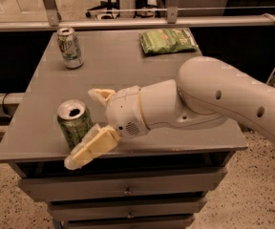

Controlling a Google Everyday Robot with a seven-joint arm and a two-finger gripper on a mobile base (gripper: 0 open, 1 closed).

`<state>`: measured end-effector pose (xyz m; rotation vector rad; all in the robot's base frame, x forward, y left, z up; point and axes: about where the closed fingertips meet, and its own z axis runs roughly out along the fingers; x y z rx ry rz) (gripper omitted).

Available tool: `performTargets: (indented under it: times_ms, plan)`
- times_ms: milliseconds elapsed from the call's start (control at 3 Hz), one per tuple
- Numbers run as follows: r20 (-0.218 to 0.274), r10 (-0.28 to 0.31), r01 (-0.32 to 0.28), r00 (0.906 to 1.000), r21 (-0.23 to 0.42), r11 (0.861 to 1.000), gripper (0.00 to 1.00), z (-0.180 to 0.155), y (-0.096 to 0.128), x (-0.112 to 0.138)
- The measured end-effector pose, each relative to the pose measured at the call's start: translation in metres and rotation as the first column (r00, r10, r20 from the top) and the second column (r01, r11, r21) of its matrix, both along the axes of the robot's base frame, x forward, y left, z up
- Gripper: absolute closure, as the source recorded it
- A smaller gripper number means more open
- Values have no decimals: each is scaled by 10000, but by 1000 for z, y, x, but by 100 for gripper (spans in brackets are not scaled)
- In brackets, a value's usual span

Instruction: Knock green can over

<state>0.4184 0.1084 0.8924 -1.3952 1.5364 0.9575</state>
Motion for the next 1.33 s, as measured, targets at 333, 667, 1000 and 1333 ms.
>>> performTargets:
  times_ms: [333, 667, 1000, 1333]
  plan:
    - [-389, -311, 338, 9988, 707, 9969, 42, -2, 14, 9]
    - [-465, -553, 595, 9974, 938, 9938, 72, 3, 17, 19]
    - [-303, -1121, 1137, 9932, 591, 9918, 95, 10, -7, 48]
    - [-237, -1462, 1440, 9890, -775, 9865, 100, 22, -49, 90]
